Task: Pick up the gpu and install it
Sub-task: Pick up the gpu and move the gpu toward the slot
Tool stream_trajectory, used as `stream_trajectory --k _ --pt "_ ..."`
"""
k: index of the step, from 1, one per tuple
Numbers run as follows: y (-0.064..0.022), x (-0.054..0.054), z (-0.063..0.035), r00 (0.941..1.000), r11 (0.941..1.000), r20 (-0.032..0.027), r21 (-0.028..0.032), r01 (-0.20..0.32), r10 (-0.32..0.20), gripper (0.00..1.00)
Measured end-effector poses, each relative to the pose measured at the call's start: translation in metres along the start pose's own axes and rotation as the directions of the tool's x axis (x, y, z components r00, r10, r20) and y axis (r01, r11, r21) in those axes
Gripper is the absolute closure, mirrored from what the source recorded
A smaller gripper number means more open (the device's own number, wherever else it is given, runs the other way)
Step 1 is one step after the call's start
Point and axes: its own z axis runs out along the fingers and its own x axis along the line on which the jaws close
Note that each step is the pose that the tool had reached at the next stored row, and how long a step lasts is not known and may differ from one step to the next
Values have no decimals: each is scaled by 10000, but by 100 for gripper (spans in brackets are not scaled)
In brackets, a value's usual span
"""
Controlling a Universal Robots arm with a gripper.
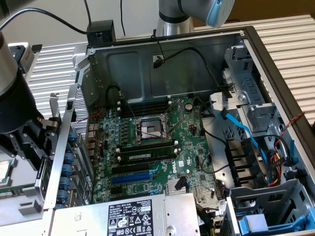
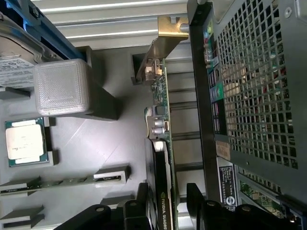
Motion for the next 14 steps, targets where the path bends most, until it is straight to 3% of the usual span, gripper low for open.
stream_trajectory --k 9,14 --pt "7 0 33 9996 9996 20 -34 -274 274 55" --pt "48 3 36 9996 9996 -7 -30 -276 276 55"
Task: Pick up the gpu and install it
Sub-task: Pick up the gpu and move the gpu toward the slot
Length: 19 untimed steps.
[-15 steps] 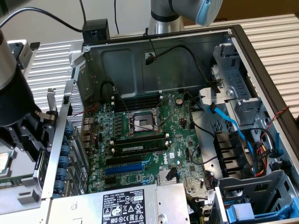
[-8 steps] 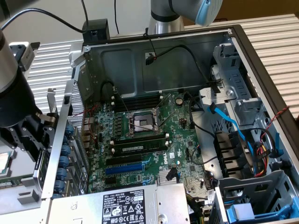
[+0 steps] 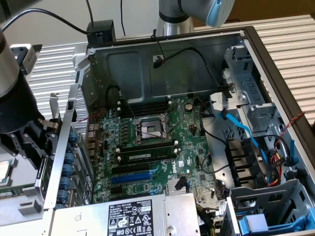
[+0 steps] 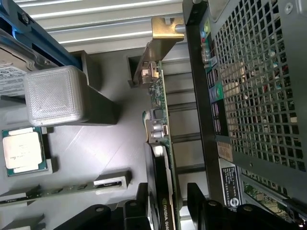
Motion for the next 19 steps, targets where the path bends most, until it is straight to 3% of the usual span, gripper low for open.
stream_trajectory --k 4,19 --pt "65 9 7 10000 10000 1 2 -7 7 55" --pt "70 43 70 10000 10000 -1 9 -4 4 55"
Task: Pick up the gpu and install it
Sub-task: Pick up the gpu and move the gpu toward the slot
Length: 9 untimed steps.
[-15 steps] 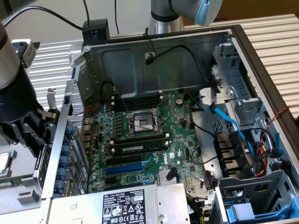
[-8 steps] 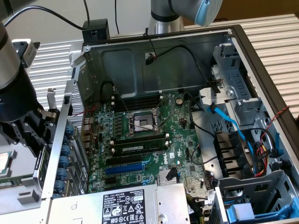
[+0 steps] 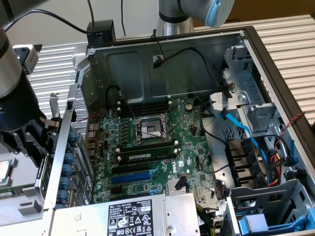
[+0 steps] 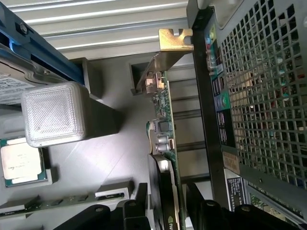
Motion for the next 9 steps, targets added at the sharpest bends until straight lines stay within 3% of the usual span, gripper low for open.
stream_trajectory --k 9 --pt "30 9 48 10000 10000 0 1 1 -1 57"
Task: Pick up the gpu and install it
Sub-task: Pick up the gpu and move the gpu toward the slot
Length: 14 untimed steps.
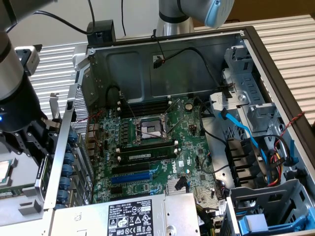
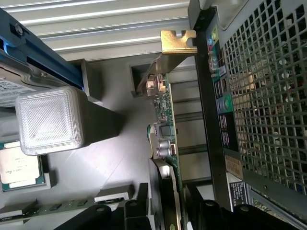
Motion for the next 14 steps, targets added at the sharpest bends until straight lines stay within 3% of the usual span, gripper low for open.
stream_trajectory --k 1,2,10,14 --pt "2 1 3 10000 10000 1 -1 -1 1 57" --pt "3 2 6 10000 10000 0 0 -1 1 65" --pt "8 9 50 10000 10000 -2 0 -1 1 65" --pt "8 9 52 10000 10000 1 -1 -1 1 70"
